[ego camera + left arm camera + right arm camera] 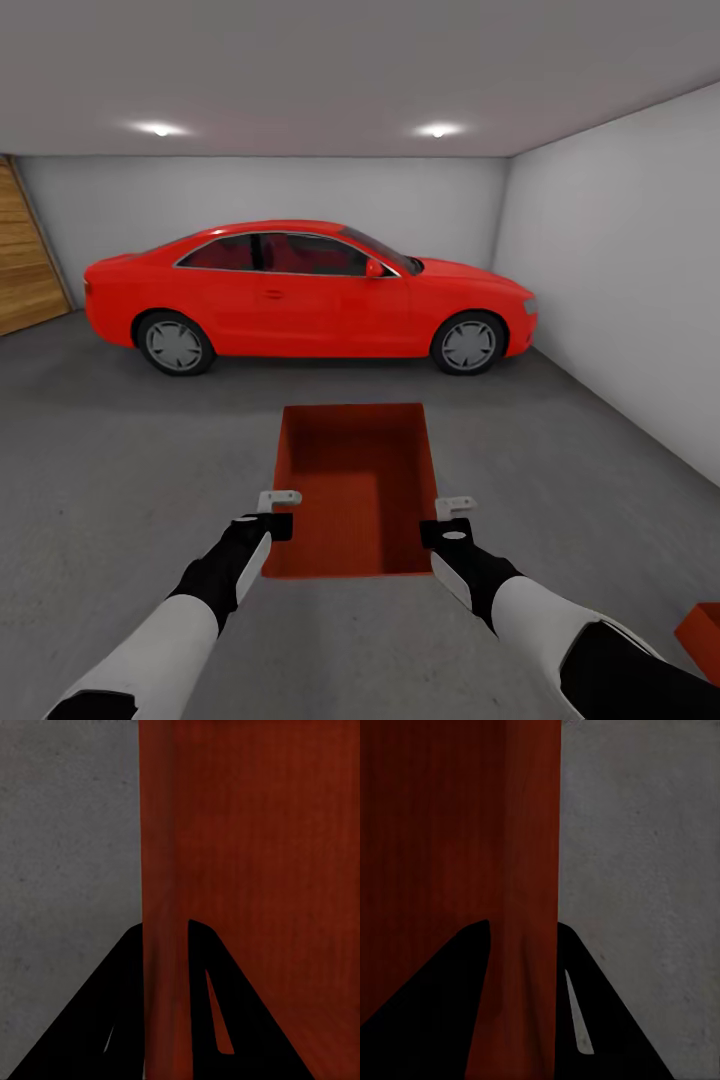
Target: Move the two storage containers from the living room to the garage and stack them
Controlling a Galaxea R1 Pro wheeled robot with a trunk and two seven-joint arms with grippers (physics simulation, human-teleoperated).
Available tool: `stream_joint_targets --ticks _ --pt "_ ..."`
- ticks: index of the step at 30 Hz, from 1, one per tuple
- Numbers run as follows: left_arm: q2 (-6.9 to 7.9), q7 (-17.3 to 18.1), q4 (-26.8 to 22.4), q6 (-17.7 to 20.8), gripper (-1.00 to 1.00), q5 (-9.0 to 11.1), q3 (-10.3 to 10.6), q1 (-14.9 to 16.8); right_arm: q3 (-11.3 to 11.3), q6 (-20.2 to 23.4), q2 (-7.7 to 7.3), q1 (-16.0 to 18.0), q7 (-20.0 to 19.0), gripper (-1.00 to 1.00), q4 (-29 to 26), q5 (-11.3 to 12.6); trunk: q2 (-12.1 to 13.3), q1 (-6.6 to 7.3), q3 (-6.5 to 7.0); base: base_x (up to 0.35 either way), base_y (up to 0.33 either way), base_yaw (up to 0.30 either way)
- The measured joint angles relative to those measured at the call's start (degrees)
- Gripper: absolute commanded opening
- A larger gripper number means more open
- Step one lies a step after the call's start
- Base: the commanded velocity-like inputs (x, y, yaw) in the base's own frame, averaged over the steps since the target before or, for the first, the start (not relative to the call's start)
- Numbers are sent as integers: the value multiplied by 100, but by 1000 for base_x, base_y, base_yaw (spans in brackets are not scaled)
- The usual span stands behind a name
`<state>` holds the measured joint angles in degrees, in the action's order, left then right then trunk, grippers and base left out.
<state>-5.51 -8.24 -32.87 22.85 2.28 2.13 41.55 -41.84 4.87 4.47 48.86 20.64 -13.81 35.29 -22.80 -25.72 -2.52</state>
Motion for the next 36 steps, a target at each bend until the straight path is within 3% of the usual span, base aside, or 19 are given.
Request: stream_joint_targets --ticks 23,36 --pt "2 0 0 -1 -100 5 3 2 -4 0 0 0 5 -100 -4 5 0 0 0 322 0 -3" --pt "8 2 4 -5 -100 20 8 3 -9 8 1 -1 18 -100 -15 9 0 0 0 322 0 -261"
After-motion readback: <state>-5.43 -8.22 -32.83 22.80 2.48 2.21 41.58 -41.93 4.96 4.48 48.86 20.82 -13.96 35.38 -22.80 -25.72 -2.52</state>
